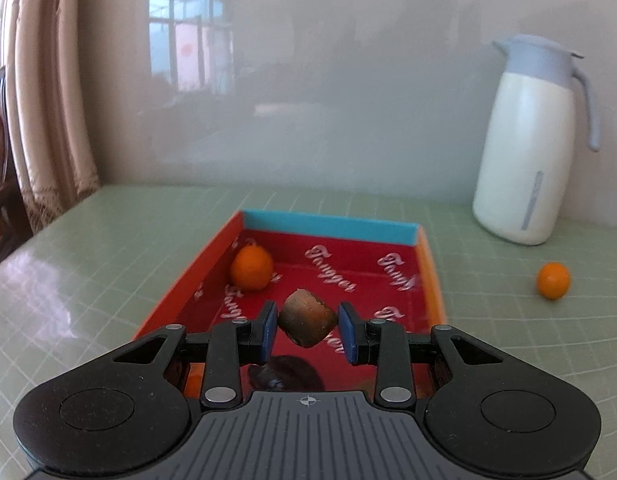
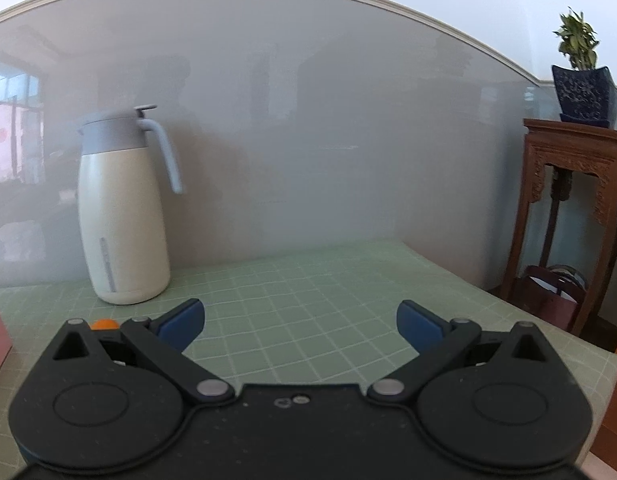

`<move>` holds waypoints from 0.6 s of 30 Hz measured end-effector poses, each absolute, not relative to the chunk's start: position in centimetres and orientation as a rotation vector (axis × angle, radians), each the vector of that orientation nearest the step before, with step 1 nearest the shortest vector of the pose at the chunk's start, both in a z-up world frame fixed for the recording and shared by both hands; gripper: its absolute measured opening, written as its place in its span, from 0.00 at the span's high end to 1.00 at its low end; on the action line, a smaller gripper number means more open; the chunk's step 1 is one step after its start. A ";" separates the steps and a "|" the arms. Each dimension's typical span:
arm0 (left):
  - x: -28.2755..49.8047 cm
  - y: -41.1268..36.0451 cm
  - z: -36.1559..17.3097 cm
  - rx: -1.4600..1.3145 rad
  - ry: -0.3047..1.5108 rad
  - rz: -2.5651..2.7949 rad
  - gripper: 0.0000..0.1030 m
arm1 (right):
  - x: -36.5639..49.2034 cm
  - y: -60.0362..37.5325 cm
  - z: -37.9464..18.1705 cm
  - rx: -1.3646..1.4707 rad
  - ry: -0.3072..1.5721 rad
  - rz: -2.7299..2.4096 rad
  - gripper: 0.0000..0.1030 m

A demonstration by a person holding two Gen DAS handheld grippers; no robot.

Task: Organize fruits
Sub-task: 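Carry the nut into the red box and open the left gripper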

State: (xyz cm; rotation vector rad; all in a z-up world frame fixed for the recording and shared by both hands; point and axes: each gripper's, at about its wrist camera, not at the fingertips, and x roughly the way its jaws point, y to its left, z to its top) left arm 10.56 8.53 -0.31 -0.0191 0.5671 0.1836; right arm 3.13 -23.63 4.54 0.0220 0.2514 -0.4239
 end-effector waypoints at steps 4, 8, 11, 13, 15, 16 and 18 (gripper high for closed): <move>11.2 9.3 -0.8 -0.042 0.593 0.201 0.68 | 3.4 -22.9 4.5 0.001 0.254 -0.417 0.00; 11.6 9.6 -1.1 -0.056 0.604 0.222 0.68 | 3.6 -22.5 4.6 0.001 0.256 -0.408 0.00; 11.5 9.9 -1.0 -0.066 0.605 0.228 0.68 | 3.7 -22.1 4.5 -0.007 0.260 -0.399 0.00; 11.4 10.1 -1.0 -0.068 0.597 0.232 0.68 | 3.6 -21.9 4.5 -0.008 0.261 -0.394 0.00; 11.0 10.3 -0.8 -0.071 0.588 0.238 0.66 | 3.7 -21.7 4.5 -0.009 0.261 -0.390 0.00; 10.8 10.4 -0.6 -0.071 0.583 0.242 0.57 | 3.6 -21.7 4.5 -0.008 0.262 -0.386 0.00; 10.0 10.6 -0.2 -0.060 0.556 0.281 0.30 | 3.7 -21.5 4.5 -0.007 0.261 -0.379 0.00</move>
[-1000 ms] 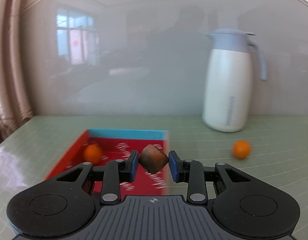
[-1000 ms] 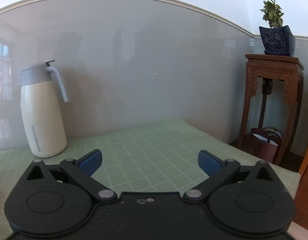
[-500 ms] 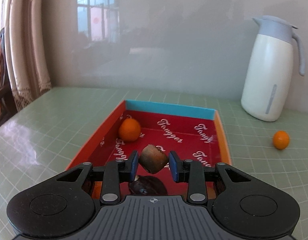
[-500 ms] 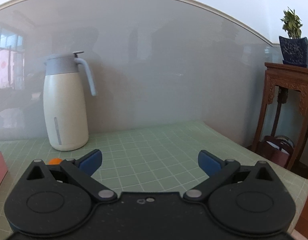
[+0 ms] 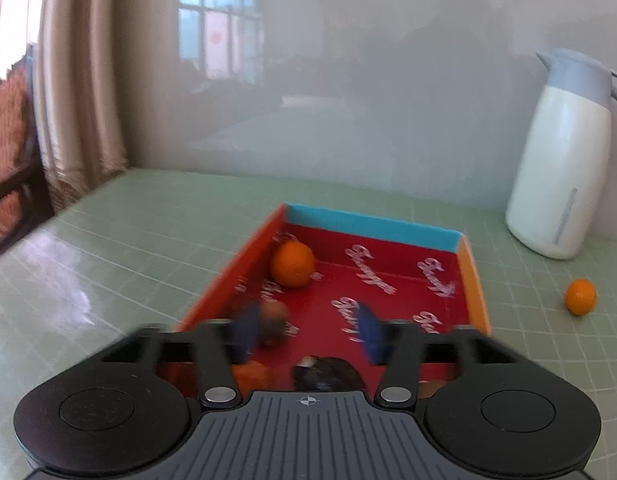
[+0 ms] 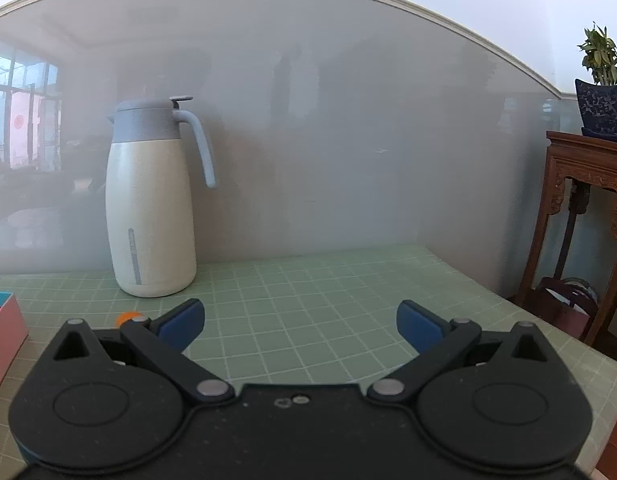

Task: Organize fruits
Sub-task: 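Carry the nut into the red box and open the left gripper, then move the left tool away while the right tool approaches the tangerine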

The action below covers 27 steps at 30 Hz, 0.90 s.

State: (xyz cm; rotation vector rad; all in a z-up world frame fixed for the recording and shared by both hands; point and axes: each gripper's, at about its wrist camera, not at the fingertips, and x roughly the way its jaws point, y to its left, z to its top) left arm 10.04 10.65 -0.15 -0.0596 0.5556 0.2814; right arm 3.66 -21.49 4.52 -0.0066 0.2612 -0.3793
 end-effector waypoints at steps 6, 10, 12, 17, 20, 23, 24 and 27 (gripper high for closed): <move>7.9 11.8 1.6 -0.048 0.478 0.355 0.07 | 4.0 -20.3 4.5 -0.013 0.268 -0.346 0.00; 6.7 13.3 1.6 -0.044 0.497 0.404 0.05 | 4.1 -19.1 4.4 -0.026 0.273 -0.318 0.00; 6.2 14.3 1.5 -0.058 0.520 0.431 0.05 | 4.2 -18.4 4.4 -0.041 0.273 -0.305 0.00; 4.3 17.2 1.9 -0.099 0.532 0.501 0.05 | 4.7 -16.9 4.3 -0.078 0.280 -0.283 0.00; 2.9 18.7 2.1 -0.114 0.520 0.535 0.04 | 4.9 -16.1 4.2 -0.077 0.282 -0.263 0.00; 1.4 19.9 2.1 -0.128 0.507 0.566 0.03 | 5.3 -15.0 4.1 -0.090 0.289 -0.247 0.00; 1.0 20.2 2.1 -0.132 0.505 0.575 0.03 | 5.5 -14.6 4.0 -0.093 0.291 -0.238 0.00; -0.3 21.2 2.0 -0.143 0.490 0.607 0.03 | 5.9 -13.4 3.7 -0.110 0.305 -0.218 0.00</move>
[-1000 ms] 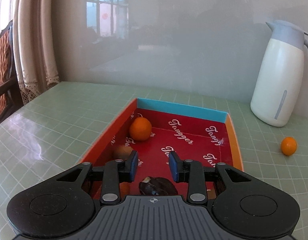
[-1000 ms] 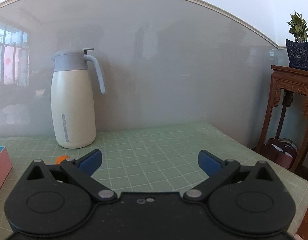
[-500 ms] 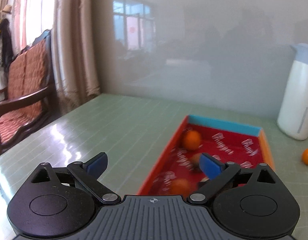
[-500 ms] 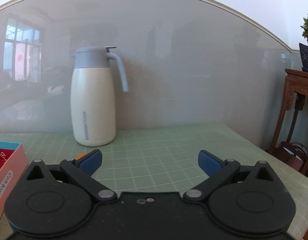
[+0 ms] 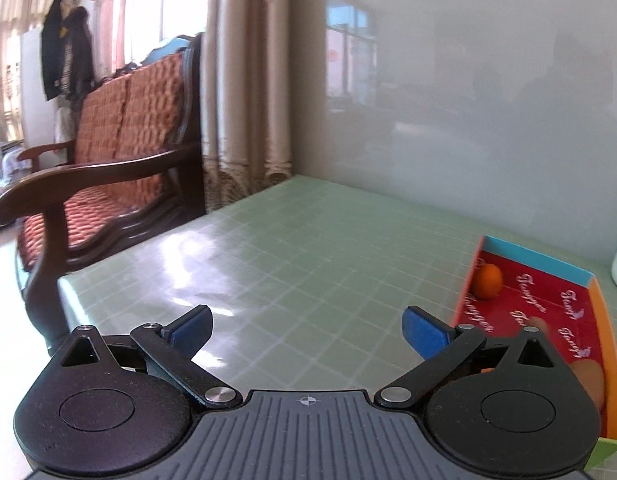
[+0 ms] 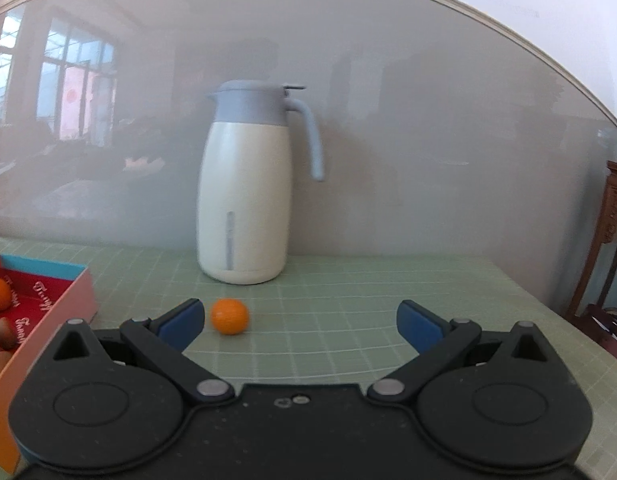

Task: Organize fruits
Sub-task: 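Move the left tool away while the right tool approaches the tangerine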

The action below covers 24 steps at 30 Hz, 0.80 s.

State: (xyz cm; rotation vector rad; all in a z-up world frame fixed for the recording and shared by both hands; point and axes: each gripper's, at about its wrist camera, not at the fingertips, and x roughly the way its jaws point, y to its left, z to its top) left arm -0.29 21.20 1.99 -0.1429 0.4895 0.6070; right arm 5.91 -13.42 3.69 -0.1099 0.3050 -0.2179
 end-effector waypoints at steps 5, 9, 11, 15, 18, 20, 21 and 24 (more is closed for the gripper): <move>-2.3 23.3 2.1 -0.166 0.427 0.697 0.00 | 6.7 -11.4 3.2 -0.136 0.317 -0.194 0.00; -3.4 25.0 2.1 -0.185 0.410 0.753 0.00 | 7.4 -10.0 2.9 -0.151 0.325 -0.179 0.00; -3.9 25.9 2.0 -0.186 0.401 0.783 0.00 | 7.8 -9.3 2.7 -0.161 0.329 -0.167 0.00; -4.7 27.9 1.9 -0.211 0.396 0.828 0.00 | 8.8 -7.8 2.2 -0.202 0.338 -0.159 0.00; -5.3 29.1 1.8 -0.236 0.393 0.859 0.00 | 9.6 -7.1 1.9 -0.234 0.347 -0.159 0.00; -5.7 29.9 1.7 -0.252 0.392 0.880 0.00 | 10.1 -7.0 1.7 -0.252 0.355 -0.161 0.00; -5.8 30.2 1.6 -0.259 0.391 0.888 0.00 | 10.4 -7.0 1.6 -0.258 0.360 -0.164 0.00; -5.9 31.0 1.4 -0.270 0.393 0.898 0.00 | 11.7 -7.2 1.3 -0.276 0.384 -0.176 0.00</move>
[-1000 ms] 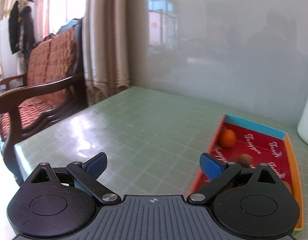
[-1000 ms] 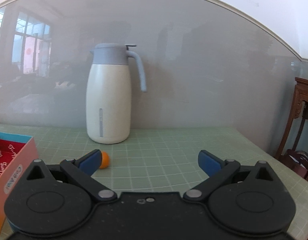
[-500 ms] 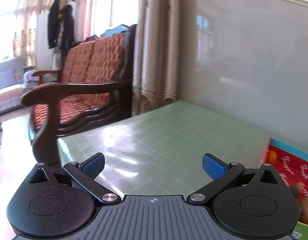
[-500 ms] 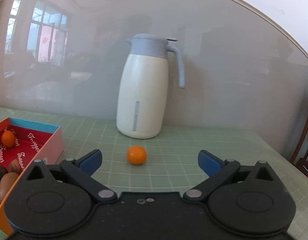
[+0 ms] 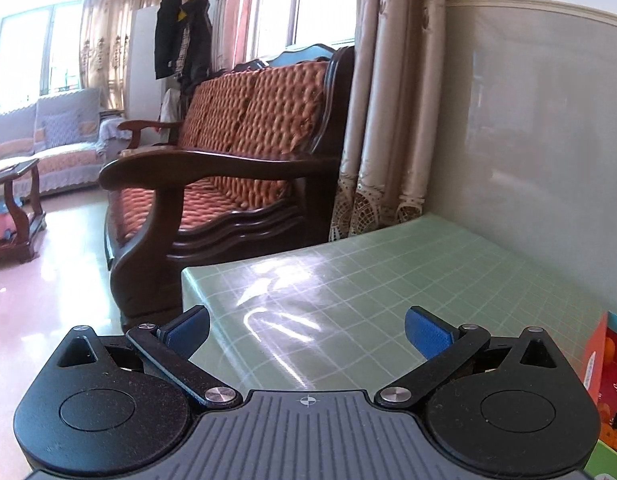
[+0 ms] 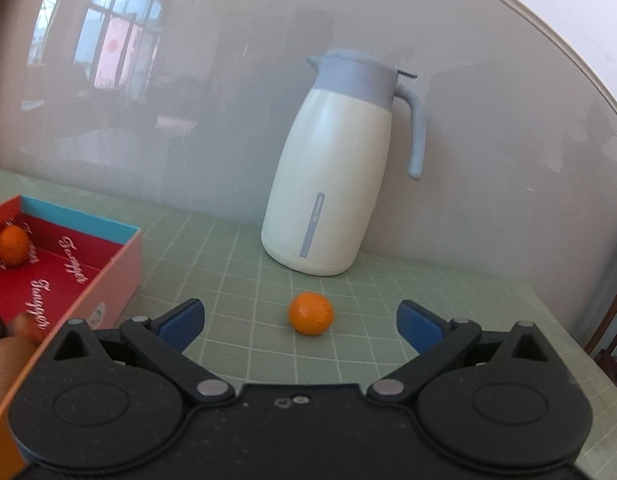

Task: Organize fruits
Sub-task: 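Move the left tool away while the right tool approaches the tangerine, then grasp the small tangerine with the right gripper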

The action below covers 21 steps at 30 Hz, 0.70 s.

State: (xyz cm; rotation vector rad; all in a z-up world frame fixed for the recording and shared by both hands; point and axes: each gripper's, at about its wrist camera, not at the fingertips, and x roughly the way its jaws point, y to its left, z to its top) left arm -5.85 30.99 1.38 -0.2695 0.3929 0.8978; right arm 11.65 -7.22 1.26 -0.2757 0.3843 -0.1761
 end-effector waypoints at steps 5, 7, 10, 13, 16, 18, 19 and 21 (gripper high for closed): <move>-5.9 31.1 1.2 -0.261 0.399 0.891 0.00 | 14.5 -8.0 0.5 -0.275 0.442 -0.207 0.00; -5.8 30.8 1.2 -0.248 0.397 0.885 0.00 | 15.6 -8.3 0.1 -0.278 0.465 -0.212 0.00; -5.4 30.4 1.2 -0.232 0.405 0.878 0.00 | 17.2 -8.9 -0.2 -0.241 0.505 -0.191 0.04; -5.1 30.2 1.2 -0.234 0.413 0.873 0.00 | 18.8 -9.6 -0.4 -0.202 0.532 -0.170 0.12; -4.8 30.0 1.3 -0.232 0.420 0.865 0.00 | 20.3 -10.5 -0.9 -0.165 0.582 -0.170 0.22; -4.5 29.8 1.2 -0.221 0.427 0.860 0.00 | 21.1 -11.8 -1.3 -0.076 0.630 -0.152 0.26; -4.3 29.7 1.2 -0.216 0.431 0.858 0.00 | 21.2 -12.3 -1.4 -0.031 0.638 -0.138 0.29; -4.1 29.5 1.2 -0.211 0.435 0.854 0.00 | 21.2 -12.8 -1.5 0.004 0.639 -0.128 0.31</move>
